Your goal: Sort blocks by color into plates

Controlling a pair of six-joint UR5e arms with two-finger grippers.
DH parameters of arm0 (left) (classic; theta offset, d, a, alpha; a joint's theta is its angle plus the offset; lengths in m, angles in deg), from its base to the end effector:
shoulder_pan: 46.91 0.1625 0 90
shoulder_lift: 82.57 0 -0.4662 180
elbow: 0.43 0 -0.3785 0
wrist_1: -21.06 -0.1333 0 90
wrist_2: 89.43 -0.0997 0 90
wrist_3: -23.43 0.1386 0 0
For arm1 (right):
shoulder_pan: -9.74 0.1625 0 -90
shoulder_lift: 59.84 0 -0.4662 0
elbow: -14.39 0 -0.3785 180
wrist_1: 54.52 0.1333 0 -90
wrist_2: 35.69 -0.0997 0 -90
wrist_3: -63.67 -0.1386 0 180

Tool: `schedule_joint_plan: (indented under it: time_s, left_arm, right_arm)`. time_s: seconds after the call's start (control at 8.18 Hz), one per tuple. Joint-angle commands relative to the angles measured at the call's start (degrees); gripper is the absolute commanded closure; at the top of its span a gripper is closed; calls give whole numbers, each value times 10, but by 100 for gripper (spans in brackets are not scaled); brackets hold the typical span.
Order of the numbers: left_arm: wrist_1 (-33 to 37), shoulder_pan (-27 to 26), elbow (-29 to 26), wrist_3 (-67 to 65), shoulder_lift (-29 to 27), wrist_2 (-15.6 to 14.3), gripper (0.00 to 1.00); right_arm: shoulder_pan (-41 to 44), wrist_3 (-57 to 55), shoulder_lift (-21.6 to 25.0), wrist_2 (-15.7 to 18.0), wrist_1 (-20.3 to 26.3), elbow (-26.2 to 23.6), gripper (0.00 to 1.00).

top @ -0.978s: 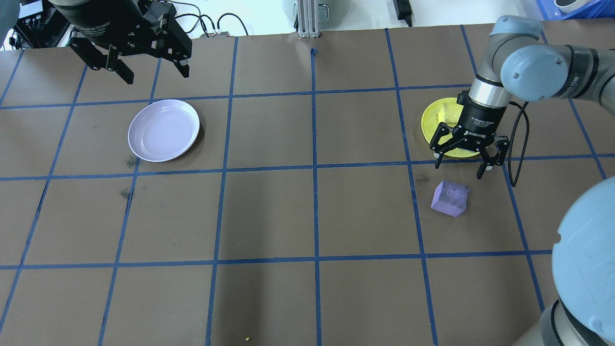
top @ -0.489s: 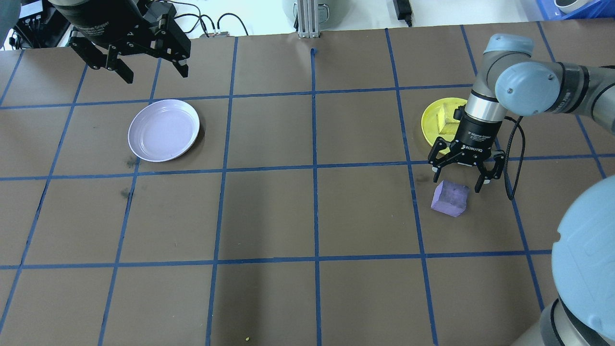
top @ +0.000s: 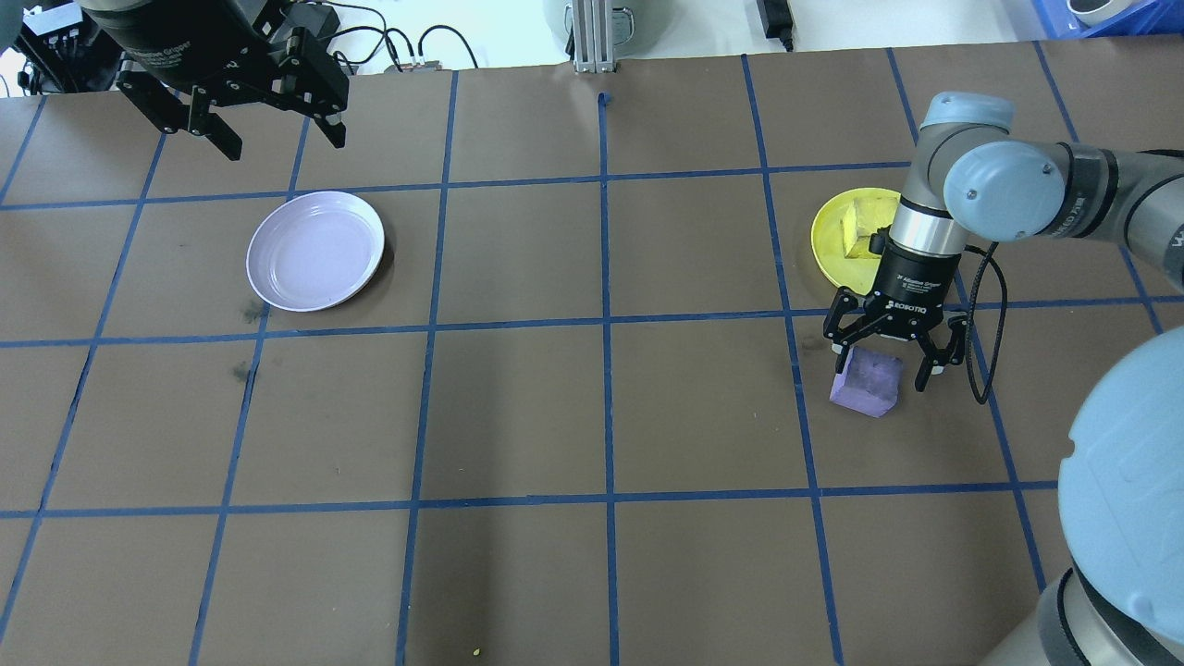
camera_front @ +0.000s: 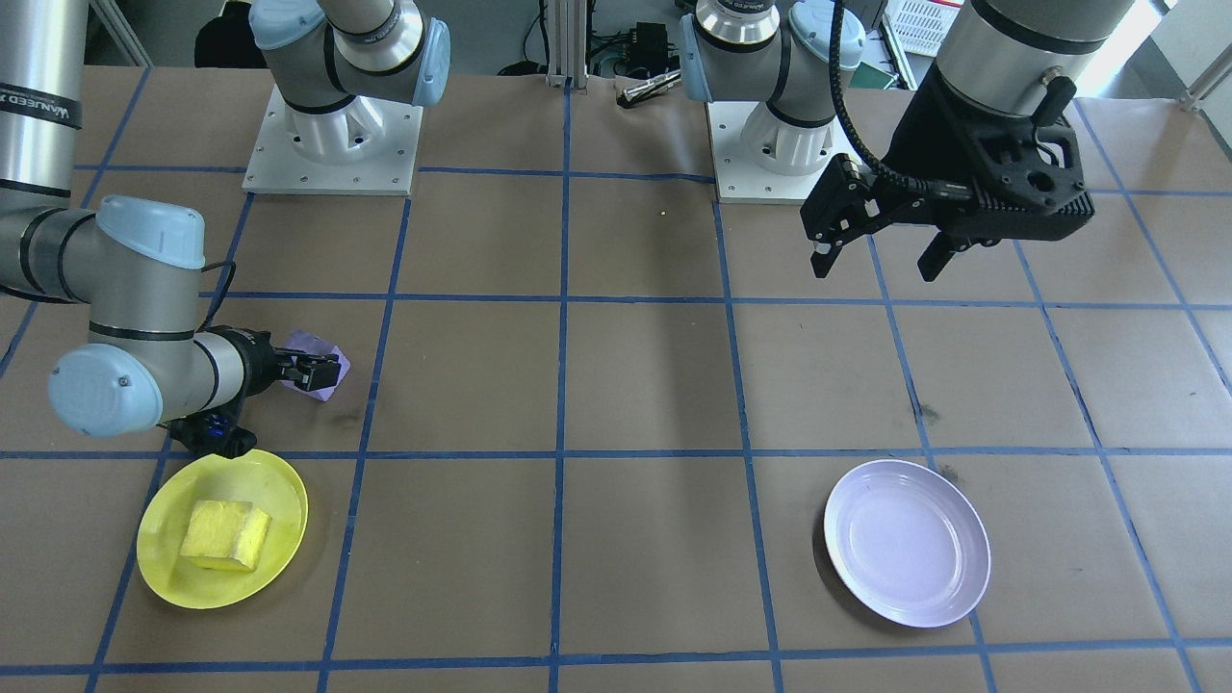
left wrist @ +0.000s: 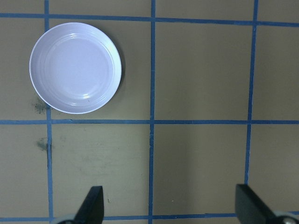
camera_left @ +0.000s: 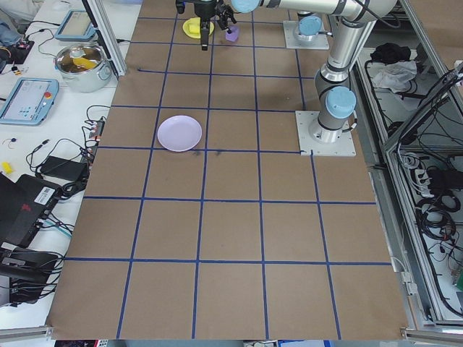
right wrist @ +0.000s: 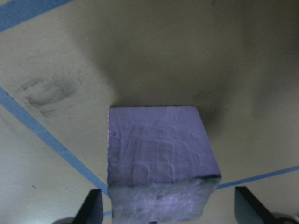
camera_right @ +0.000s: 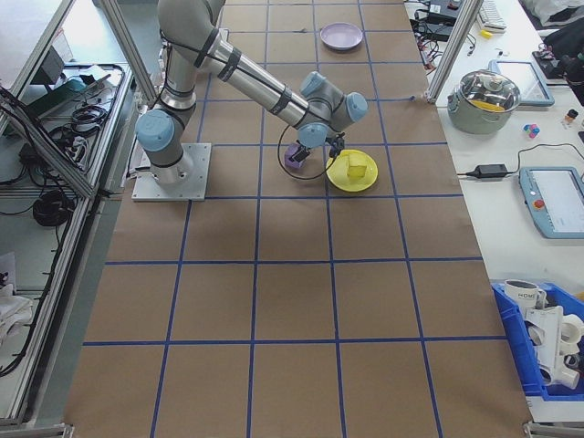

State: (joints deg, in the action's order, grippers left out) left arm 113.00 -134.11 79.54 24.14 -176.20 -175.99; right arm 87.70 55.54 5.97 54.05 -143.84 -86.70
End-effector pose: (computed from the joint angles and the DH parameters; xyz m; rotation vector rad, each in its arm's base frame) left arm -0.1162 -0.5221 0.5398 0.0526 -3.0811 0.1228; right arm 0.0268 -0.5163 0.1984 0.5212 2.9181 0.9612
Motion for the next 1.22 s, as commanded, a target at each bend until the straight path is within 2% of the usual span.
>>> schedule_joint_plan:
  time_s: [0.0,0.12,0.37,0.61,0.86,1.1]
  left_arm:
    - [0,2,0,1,0,-2,0]
    - [0,2,0,1,0,-3,0]
    - [0,2,-2,1,3,-4,0]
    - [0,1,0,1,2,-4,0]
    - [1,1,1,0,0,-4,0]
    - [1,1,1,1,1,-4,0]
  right_arm:
    - [0,-1,-7,-1,-16,-15,0]
    - [0,0,-12,-1,-37,-17,5]
    - [0,2,-9,-8,-43,-17,100]
    - [0,31,13,-10,-44,-4,100]
    - [5,27,59,-73,-43,-4,100]
    - [75,-18,76,-120,-51,11,100]
